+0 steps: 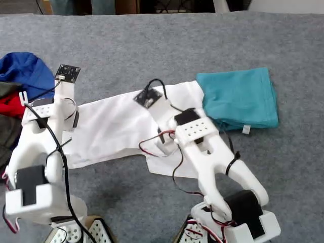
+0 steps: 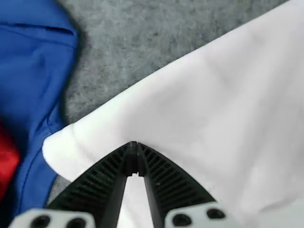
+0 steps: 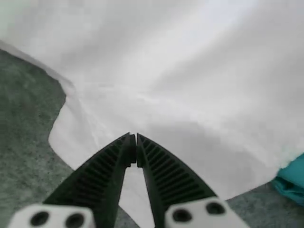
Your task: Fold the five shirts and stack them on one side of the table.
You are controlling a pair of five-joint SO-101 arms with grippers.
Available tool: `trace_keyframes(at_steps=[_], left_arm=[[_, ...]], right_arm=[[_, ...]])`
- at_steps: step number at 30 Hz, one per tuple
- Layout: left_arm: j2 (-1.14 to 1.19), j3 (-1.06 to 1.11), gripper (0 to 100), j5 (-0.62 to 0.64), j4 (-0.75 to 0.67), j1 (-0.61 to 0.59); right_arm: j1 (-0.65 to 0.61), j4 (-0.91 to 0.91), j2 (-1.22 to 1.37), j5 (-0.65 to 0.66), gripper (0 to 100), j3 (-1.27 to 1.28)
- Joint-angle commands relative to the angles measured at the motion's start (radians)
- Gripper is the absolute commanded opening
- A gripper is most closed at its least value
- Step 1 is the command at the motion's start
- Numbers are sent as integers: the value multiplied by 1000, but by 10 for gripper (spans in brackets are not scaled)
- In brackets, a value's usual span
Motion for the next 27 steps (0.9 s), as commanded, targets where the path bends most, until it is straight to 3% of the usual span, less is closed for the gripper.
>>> trace_keyframes(at_steps=[1,15,27], left_arm=[[31,-59,29,-9,-34,12],[91,-61,29,-9,-78,12],[91,-54,29,-9,-72,12]], right_arm=[[-57,0,-5,43,13,58],[-81,74,-410,140,13,134],[-25,-132,-84,127,13,194]])
